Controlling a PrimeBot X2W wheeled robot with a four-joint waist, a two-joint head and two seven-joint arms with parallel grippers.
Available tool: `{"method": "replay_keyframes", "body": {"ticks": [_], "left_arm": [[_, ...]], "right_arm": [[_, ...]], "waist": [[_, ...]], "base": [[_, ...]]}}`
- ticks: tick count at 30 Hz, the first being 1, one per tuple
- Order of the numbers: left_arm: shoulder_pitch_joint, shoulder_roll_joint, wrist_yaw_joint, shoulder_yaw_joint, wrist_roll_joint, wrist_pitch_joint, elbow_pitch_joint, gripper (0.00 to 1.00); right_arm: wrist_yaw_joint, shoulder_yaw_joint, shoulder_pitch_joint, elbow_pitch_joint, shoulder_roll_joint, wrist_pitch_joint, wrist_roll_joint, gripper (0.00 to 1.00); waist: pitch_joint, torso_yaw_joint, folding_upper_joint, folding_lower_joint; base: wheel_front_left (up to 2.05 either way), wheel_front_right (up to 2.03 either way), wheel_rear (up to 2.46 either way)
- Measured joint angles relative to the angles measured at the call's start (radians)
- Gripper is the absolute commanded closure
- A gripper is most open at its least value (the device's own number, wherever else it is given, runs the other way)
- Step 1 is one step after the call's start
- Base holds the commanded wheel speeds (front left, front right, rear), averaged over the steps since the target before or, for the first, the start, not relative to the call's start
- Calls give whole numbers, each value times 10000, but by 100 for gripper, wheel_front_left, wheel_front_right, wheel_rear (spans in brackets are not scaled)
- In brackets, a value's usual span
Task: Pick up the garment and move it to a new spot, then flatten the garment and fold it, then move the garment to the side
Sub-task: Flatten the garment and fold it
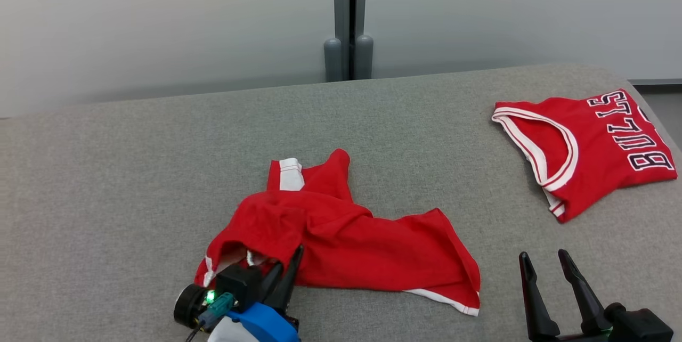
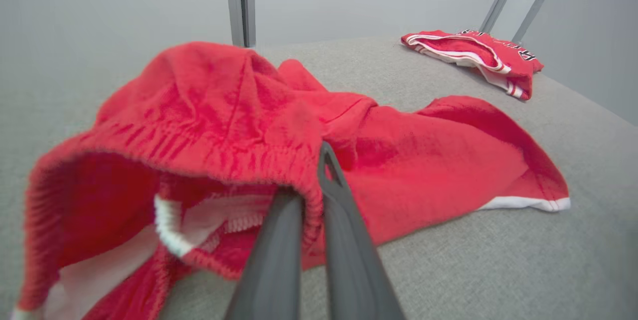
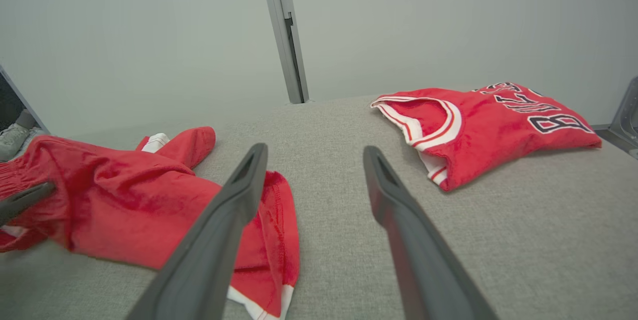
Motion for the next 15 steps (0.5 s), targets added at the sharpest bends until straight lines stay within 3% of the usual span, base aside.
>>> {"method": "replay_keyframes", "body": {"ticks": [6,15], "left_arm": [[609,286,-4,-1009,-560,21,-1900,100],[2299,903,65,-1498,-1429,1289,-4742,100]], "right_arm": [[0,-128,218,38,2,-2,42,0],[0,-111,344,63,4,0,65,0]], "waist": [[-366,467,0,-1],[-427,1155,-1,-1]], "base": [[0,0,0],[0,0,0]]}}
